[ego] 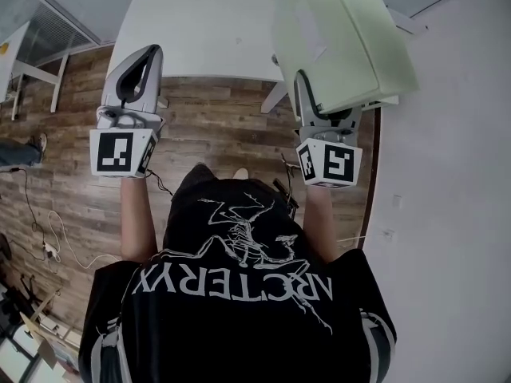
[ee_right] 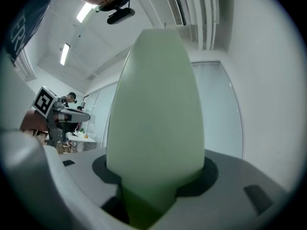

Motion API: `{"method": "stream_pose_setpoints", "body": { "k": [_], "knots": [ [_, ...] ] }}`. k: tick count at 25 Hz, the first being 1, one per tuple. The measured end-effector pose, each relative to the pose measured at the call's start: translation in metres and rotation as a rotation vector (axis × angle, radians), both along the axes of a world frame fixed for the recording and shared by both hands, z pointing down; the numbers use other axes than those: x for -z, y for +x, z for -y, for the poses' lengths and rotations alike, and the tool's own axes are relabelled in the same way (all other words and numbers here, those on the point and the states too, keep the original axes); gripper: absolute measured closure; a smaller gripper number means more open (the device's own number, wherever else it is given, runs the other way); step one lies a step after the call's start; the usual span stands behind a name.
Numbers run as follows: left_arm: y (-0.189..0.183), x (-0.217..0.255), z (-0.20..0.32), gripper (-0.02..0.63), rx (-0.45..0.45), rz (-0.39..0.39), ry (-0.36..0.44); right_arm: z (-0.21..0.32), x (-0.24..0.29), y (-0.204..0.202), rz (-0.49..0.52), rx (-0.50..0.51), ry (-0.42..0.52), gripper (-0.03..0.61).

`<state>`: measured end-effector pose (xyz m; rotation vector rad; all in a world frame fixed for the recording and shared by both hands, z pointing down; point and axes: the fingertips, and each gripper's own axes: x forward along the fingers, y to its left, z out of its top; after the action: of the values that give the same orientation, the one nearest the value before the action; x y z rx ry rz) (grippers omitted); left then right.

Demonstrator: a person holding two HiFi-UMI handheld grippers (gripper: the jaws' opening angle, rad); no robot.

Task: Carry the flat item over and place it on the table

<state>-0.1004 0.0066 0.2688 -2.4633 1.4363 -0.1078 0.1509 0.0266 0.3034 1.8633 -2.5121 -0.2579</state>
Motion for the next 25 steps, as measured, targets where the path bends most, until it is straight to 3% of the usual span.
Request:
{"method": "stream_pose_setpoints", "body": {
  "k": [5,11,19,25],
  "knots": [
    [0.003,-0.015,0.015,0.607,0.021,0.001,-0.028,0.024,-0.012,0.004,-0.008,0.025,-0.025,0.299],
    [-0.012,-0.033,0.072,0.607,0.020,-0.005,-0.069,0.078,-0.027,-0.014,-0.028,0.032,-0.053,0.299],
    [-0.035,-0.032,0.191,0.607,-0.083,-0.025,-0.057,0.191,-0.018,-0.050,-0.046,-0.042,-0.044,0.299],
    [-0.049,-0.043,0.251,0.607,-0.120,-0.013,-0.123,0.259,-0.019,-0.064,-0.009,-0.100,-0.045,0.299]
  ]
}}
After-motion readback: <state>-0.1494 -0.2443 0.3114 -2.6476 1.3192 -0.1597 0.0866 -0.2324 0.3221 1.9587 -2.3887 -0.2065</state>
